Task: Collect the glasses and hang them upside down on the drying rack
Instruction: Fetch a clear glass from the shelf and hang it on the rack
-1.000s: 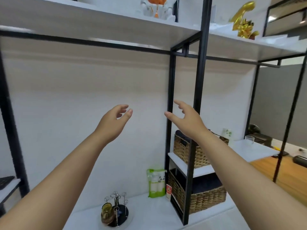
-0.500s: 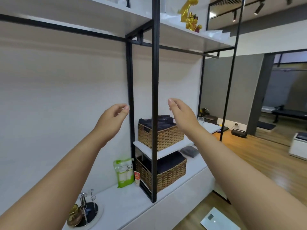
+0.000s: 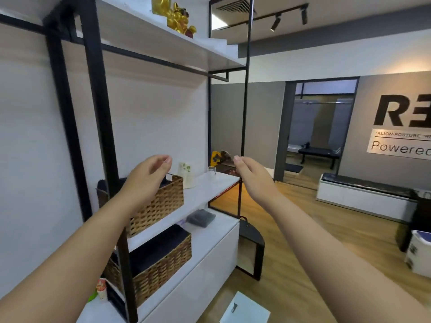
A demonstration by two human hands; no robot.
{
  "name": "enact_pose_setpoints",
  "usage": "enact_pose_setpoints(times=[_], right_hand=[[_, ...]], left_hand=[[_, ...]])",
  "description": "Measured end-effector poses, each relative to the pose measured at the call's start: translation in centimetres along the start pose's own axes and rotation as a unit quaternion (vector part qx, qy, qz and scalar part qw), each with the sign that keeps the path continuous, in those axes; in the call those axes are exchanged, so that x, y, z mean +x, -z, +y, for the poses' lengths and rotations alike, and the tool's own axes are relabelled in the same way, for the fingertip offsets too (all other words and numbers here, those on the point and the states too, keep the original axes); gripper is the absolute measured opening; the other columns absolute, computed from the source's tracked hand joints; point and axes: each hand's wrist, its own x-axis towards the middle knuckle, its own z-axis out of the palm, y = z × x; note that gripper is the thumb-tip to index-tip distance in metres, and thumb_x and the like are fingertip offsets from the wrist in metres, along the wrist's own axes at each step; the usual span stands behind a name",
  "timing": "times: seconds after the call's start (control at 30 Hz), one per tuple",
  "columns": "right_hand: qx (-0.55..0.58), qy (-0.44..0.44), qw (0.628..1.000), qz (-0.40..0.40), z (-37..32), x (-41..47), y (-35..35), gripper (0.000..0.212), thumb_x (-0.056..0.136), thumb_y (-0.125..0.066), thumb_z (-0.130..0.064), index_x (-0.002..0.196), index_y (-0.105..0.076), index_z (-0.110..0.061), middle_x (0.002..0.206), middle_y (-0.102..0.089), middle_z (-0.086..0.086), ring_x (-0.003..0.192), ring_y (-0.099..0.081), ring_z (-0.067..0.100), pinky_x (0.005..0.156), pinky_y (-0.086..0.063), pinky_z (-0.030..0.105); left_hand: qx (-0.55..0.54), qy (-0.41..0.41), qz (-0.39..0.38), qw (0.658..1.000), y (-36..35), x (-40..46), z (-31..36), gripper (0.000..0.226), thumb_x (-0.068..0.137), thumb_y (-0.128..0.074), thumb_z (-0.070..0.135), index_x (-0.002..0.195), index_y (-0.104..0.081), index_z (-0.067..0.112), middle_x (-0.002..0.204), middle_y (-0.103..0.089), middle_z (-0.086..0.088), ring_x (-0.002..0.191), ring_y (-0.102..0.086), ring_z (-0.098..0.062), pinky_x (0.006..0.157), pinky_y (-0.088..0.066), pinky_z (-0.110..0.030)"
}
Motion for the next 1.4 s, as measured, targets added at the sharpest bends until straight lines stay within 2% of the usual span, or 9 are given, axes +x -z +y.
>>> enact_pose_setpoints(times=[0.1,0.2,0.33,0.57,0.87,0.97,1.1,1.23,1.4], right_hand=[[-0.02,-0.004,1.0,-0.001,4.4,2.9,3.1,0.048,0.104,-0.038,-0.062,0.134,-0.063,-0.032,0.123,-0.067,-0.016,0.119,-0.058,0.008,0.096,-0.046,0.032],[-0.045,-0.014,0.999,-0.011,8.4,5.4,5.5,0.052,0.105,-0.04,-0.059,0.142,-0.059,-0.027,0.136,-0.065,-0.008,0.125,-0.056,0.011,0.096,-0.044,0.029],[-0.078,-0.016,0.997,-0.009,13.4,8.6,7.7,0.056,0.103,-0.045,-0.06,0.149,-0.053,-0.029,0.147,-0.058,-0.007,0.134,-0.051,0.013,0.109,-0.045,0.037],[-0.099,-0.018,0.995,-0.002,21.4,15.5,7.9,0.063,0.099,-0.05,-0.064,0.154,-0.046,-0.033,0.156,-0.049,-0.011,0.143,-0.042,0.009,0.117,-0.039,0.04],[-0.111,-0.017,0.994,-0.01,29.9,29.1,7.2,0.065,0.097,-0.06,-0.059,0.155,-0.041,-0.038,0.16,-0.043,-0.012,0.147,-0.037,0.01,0.118,-0.038,0.041],[-0.072,-0.029,0.997,-0.007,32.9,33.3,7.6,0.056,0.1,-0.059,-0.051,0.153,-0.043,-0.042,0.145,-0.054,-0.015,0.129,-0.052,0.005,0.103,-0.05,0.035],[-0.021,-0.038,0.999,0.003,37.5,38.5,7.9,0.04,0.105,-0.058,-0.034,0.143,-0.051,-0.042,0.113,-0.066,-0.013,0.106,-0.062,0.002,0.083,-0.05,0.02],[0.015,-0.019,1.0,0.008,42.4,43.8,7.7,0.025,0.106,-0.056,-0.026,0.126,-0.064,-0.038,0.089,-0.072,-0.008,0.083,-0.067,0.006,0.072,-0.054,0.019],[0.053,0.007,0.998,-0.033,47.7,49.7,6.3,0.021,0.106,-0.055,-0.023,0.102,-0.07,-0.037,0.08,-0.071,-0.007,0.069,-0.064,0.011,0.061,-0.048,0.014]], left_hand=[[-0.01,-0.006,-0.011,1.0,-4.9,3.6,0.1,0.05,0.101,-0.047,0.058,0.143,-0.055,0.032,0.137,-0.058,0.016,0.127,-0.053,-0.007,0.1,-0.038,-0.027],[-0.005,-0.013,-0.017,1.0,-9.5,6.6,-0.2,0.047,0.102,-0.047,0.054,0.142,-0.056,0.032,0.134,-0.057,0.019,0.124,-0.052,-0.004,0.099,-0.037,-0.027],[0.007,-0.008,-0.025,1.0,-15.1,10.6,-1.7,0.044,0.101,-0.05,0.053,0.139,-0.059,0.033,0.132,-0.061,0.017,0.121,-0.055,-0.005,0.095,-0.04,-0.027],[-0.011,0.009,-0.055,0.998,-24.9,17.9,-5.4,0.04,0.103,-0.051,0.046,0.14,-0.057,0.033,0.131,-0.058,0.016,0.123,-0.053,-0.006,0.1,-0.041,-0.032],[0.027,0.006,-0.035,0.999,-34.2,32.6,-12.7,0.05,0.102,-0.056,0.044,0.149,-0.047,0.03,0.15,-0.046,0.007,0.128,-0.049,-0.011,0.101,-0.039,-0.032],[0.051,0.012,-0.026,0.998,-37.7,36.8,-15.3,0.046,0.101,-0.06,0.039,0.144,-0.052,0.027,0.146,-0.046,0.005,0.133,-0.048,-0.017,0.107,-0.038,-0.033],[0.052,0.051,-0.006,0.997,-42.6,41.6,-18.3,0.045,0.099,-0.064,0.036,0.142,-0.054,0.027,0.142,-0.05,0.007,0.127,-0.052,-0.016,0.104,-0.042,-0.034],[0.021,0.121,0.013,0.992,-46.8,44.9,-21.1,0.036,0.1,-0.063,0.03,0.136,-0.058,0.029,0.111,-0.07,0.007,0.101,-0.063,-0.01,0.089,-0.048,-0.029],[0.04,0.189,0.064,0.979,-50.2,48.6,-24.3,0.02,0.101,-0.061,0.029,0.121,-0.066,0.029,0.08,-0.075,0.006,0.089,-0.07,-0.011,0.092,-0.056,-0.04]])
